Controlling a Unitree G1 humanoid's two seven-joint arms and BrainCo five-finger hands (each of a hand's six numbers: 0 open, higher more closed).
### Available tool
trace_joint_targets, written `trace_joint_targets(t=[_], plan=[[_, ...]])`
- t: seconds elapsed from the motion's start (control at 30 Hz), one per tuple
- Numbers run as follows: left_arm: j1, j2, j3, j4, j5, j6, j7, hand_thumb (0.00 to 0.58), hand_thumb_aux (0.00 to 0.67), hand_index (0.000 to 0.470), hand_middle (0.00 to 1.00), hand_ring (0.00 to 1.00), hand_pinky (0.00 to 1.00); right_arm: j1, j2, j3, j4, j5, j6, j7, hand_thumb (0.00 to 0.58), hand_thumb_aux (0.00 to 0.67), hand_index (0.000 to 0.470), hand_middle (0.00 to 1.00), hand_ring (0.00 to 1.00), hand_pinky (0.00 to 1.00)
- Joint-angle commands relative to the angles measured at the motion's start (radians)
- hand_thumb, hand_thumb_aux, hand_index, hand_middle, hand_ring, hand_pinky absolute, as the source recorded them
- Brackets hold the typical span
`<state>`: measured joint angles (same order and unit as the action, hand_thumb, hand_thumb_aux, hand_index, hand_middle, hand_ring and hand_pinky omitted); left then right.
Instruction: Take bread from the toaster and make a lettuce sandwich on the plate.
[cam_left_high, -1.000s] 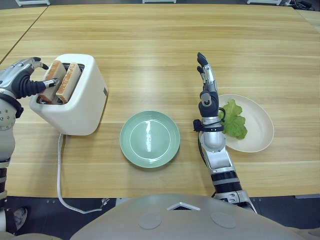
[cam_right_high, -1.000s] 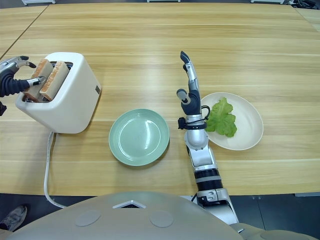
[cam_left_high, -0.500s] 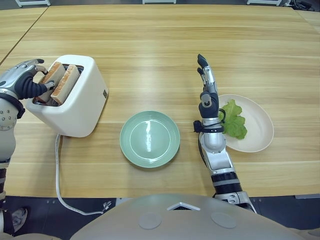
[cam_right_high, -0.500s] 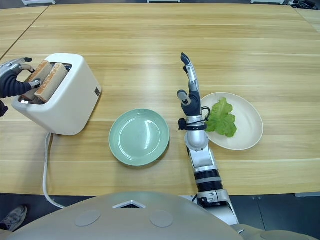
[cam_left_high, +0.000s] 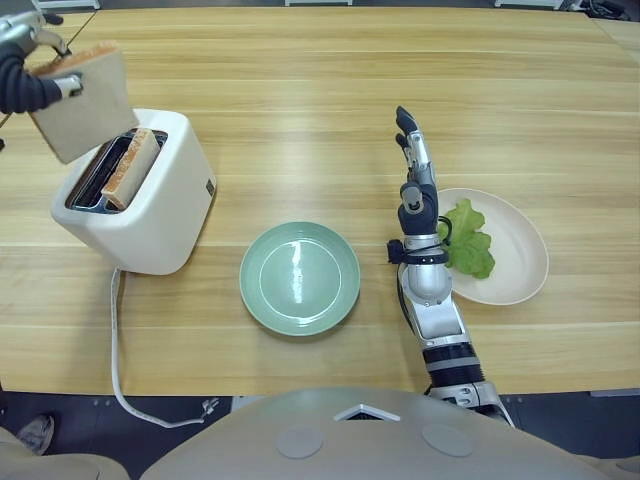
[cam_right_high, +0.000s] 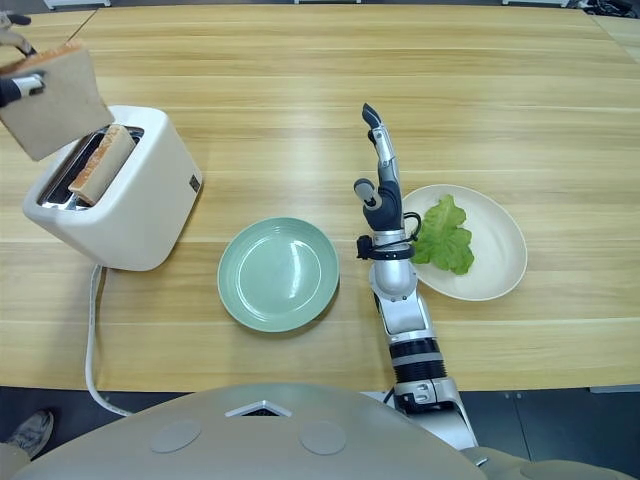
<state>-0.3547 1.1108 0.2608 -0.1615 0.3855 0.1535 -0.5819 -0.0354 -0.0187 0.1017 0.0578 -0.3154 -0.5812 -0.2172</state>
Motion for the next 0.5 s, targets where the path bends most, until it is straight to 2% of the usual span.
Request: trace_joint_targets(t=[0.03, 0.17, 0.27, 0.37, 0.5], plan=[[-0.089, -0.031, 0.022, -0.035, -0.160, 0.041, -0.072, 0.580, 0.670, 0.470, 0.00, 0.00, 0.00, -0.015, -0.010, -0.025, 0.012, -0.002, 0.002, -0.016, 0.000, 0.000, 0.000, 0.00, 0.00, 0.00], [-0.075, -0.172, -0.021, -0.168, -0.417, 0.181, -0.157, 0.580, 0.670, 0.470, 0.00, 0.00, 0.00, -0.047, -0.079, -0.088, 0.012, -0.016, 0.006, -0.020, 0.000, 0.000, 0.000, 0.00, 0.00, 0.00], [-0.049, -0.300, -0.112, -0.244, -0.599, 0.339, -0.197, 0.580, 0.670, 0.470, 0.00, 0.00, 0.00, -0.090, -0.219, -0.151, 0.023, -0.092, 0.066, 0.013, 0.000, 0.000, 0.000, 0.00, 0.00, 0.00], [-0.015, -0.417, -0.218, -0.257, -0.711, 0.455, -0.203, 0.580, 0.670, 0.470, 0.00, 0.00, 0.00, -0.120, -0.435, -0.208, 0.042, -0.229, 0.154, 0.072, 0.000, 0.000, 0.000, 0.00, 0.00, 0.00], [0.020, -0.508, -0.345, -0.250, -0.752, 0.534, -0.191, 0.580, 0.670, 0.470, 0.00, 0.00, 0.00, -0.091, -0.730, -0.099, 0.092, -0.582, 0.213, 0.162, 0.000, 0.000, 0.000, 0.00, 0.00, 0.00]])
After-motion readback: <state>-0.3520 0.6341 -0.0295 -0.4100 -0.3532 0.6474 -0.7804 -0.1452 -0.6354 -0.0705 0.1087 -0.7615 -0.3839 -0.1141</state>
